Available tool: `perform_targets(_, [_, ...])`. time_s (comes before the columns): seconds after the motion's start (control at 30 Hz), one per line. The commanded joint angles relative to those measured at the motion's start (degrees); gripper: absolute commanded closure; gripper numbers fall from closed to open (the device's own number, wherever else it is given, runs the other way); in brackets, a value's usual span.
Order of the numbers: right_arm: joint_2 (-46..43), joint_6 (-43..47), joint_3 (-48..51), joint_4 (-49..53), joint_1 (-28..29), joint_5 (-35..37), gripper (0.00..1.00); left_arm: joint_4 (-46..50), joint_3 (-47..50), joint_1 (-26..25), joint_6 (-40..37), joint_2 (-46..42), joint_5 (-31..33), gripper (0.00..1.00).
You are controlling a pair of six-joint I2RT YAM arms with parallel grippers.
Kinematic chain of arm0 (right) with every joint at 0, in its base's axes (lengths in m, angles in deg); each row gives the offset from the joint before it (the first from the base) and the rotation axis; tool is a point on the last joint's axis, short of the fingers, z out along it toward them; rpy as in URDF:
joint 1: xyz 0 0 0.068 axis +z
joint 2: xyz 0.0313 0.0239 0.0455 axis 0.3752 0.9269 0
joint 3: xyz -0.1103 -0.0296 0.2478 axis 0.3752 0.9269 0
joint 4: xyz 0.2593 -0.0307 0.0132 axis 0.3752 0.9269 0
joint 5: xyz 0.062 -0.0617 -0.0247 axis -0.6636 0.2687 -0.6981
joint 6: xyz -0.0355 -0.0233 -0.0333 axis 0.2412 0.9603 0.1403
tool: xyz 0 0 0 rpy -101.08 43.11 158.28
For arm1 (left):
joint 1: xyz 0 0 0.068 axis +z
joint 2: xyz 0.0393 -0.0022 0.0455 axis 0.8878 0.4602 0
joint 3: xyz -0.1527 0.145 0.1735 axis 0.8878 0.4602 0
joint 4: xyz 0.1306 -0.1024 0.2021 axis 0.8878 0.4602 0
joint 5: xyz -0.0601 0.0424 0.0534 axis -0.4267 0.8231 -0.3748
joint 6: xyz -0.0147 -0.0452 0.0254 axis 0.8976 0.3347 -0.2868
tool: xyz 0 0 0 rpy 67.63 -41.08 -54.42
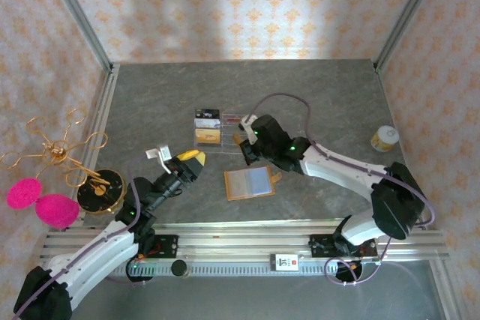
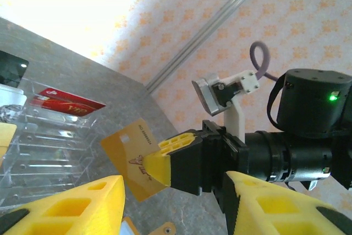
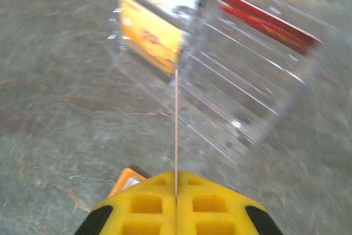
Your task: Take the credit cards out of the card holder
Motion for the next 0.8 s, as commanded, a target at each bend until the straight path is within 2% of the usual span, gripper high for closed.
perform_targets(0.0, [5.3, 15.1, -7.0, -1.1, 0.3, -3.8, 1.00, 4.9, -2.7, -0.1, -0.5, -2.8, 2.2, 0.51])
perform_targets(0.13, [13.5, 27.1, -18.4, 5.6, 0.0, -6.1, 1.00, 10.2, -4.9, -0.2, -1.1, -5.0, 2.1, 0.52])
perform_targets(0.33, [23.5, 37.2, -32.6, 15.0, -2.2, -11.6, 1.00, 13.6, -7.1, 0.0, -1.5, -6.3, 2.4, 0.52])
perform_targets(0.6, [29.2, 48.0, -42.6, 24.1, -5.5, -21.0, 1.00, 17.6, -11.8, 0.2, -5.7, -3.0, 3.1, 0.51])
perform_targets(0.77, [33.5, 51.9, -47.3, 27.3, -6.1, -22.6, 1.00, 20.5, -14.0, 0.3, -8.0, -2.2, 6.0, 0.50])
